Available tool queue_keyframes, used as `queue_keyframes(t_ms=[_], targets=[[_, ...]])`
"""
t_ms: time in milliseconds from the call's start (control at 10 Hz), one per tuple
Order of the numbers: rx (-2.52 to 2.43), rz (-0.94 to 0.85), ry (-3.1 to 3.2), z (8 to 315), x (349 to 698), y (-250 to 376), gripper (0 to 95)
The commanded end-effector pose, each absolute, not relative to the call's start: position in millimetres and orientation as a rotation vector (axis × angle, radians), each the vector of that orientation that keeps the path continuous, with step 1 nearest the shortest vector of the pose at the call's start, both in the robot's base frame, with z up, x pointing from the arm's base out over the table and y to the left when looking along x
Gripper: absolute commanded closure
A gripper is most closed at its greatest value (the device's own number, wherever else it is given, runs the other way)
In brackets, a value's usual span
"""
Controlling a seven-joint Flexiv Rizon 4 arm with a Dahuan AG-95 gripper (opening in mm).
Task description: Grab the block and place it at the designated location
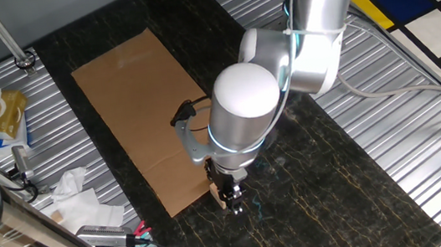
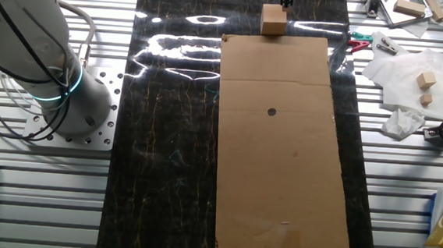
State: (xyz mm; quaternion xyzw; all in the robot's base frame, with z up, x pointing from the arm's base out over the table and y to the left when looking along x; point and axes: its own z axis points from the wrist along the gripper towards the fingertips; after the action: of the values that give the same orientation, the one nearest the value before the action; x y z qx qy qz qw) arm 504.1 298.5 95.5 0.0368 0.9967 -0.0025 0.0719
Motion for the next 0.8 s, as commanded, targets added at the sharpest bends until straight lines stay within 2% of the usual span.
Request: queue_keyframes(t_ms=[100, 800], targets=[[0.103, -0.007, 2.997, 93.4, 505.0, 296.1, 19.0], [0.089, -0.008, 2.999, 86.4, 507.4, 289.5, 19.0]])
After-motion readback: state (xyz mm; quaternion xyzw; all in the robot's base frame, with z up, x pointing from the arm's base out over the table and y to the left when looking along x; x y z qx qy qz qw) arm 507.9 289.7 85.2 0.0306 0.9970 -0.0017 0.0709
